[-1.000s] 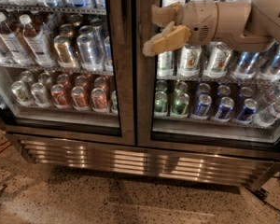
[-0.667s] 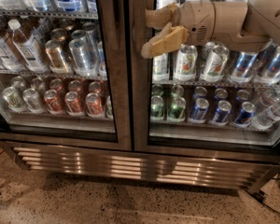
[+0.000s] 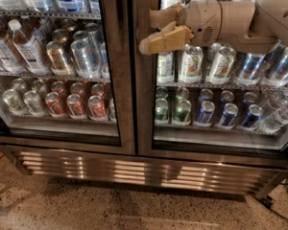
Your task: Open right fridge door
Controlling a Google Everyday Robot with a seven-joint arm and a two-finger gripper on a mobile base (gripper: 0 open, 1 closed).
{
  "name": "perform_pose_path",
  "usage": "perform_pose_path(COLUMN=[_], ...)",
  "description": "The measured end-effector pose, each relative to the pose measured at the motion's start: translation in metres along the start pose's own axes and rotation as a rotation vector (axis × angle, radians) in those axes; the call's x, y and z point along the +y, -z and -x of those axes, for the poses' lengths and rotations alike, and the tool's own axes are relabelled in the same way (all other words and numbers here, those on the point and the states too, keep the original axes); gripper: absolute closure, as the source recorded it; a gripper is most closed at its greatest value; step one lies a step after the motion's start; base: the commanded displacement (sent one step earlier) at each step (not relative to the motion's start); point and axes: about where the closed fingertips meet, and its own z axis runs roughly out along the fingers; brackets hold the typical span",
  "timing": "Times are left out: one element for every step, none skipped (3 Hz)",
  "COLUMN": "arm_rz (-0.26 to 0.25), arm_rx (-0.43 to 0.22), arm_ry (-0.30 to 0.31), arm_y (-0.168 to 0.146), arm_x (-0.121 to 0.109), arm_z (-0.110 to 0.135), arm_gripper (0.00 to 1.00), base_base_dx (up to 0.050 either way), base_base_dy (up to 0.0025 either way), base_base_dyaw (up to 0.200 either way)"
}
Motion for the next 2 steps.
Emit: perform_pose_path(arm_rz=[-0.022, -0.022], arm_rx=[0.002, 0.002], arm_ry=[-0.001, -0.001], arm_y=[0.0036, 0.0061], arm_x=[0.0099, 0.0113], arm_z=[0.0016, 0.0047], arm_gripper=[0.43, 0.64], base_base_dx=[0.000, 0.000], base_base_dy=[0.00000, 0.00000], base_base_dyaw=[0.000, 0.000])
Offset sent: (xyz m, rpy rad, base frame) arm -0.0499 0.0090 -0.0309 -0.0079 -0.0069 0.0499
